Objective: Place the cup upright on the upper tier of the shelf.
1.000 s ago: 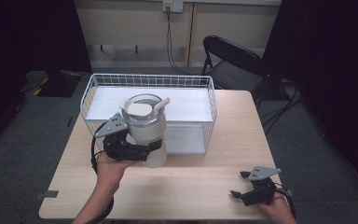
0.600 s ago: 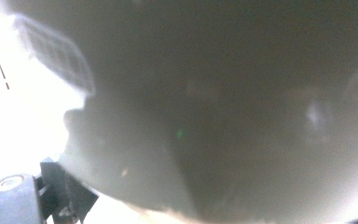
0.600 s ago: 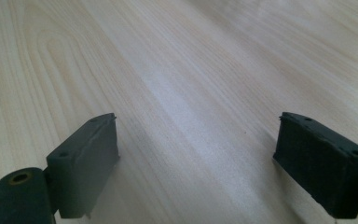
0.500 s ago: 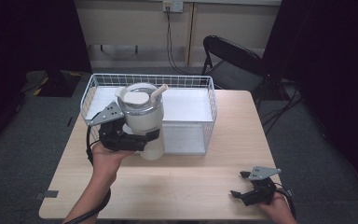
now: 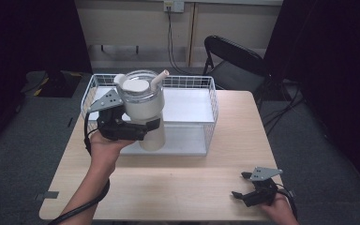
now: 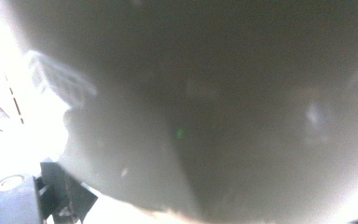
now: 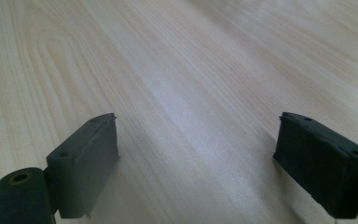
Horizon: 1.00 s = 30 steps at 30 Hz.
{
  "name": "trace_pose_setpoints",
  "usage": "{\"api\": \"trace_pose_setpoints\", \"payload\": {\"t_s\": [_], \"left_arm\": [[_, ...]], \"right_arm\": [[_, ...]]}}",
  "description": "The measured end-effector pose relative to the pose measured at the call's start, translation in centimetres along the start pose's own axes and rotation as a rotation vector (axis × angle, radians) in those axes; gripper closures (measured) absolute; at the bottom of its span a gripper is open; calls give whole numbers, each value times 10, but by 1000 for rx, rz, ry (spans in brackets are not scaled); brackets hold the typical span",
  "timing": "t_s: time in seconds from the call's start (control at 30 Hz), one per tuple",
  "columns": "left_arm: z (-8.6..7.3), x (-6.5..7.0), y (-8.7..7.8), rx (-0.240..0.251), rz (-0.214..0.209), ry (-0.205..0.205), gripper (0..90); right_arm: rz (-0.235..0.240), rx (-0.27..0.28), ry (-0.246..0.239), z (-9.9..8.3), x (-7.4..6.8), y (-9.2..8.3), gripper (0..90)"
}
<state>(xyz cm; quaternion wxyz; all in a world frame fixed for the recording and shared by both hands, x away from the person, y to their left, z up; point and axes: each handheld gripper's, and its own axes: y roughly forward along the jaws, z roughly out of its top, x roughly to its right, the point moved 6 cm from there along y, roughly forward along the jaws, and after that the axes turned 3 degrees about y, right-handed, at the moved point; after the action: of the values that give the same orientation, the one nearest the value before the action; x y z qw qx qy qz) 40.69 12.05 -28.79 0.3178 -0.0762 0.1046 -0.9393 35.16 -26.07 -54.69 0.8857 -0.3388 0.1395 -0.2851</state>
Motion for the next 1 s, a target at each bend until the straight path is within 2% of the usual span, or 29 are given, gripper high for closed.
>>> {"api": "trace_pose_setpoints", "payload": {"t_s": [1.0], "left_arm": [[35, -15, 3, 10, 29, -12, 100]], "right_arm": [[-1, 2, 0, 0, 0, 0, 124]]}}
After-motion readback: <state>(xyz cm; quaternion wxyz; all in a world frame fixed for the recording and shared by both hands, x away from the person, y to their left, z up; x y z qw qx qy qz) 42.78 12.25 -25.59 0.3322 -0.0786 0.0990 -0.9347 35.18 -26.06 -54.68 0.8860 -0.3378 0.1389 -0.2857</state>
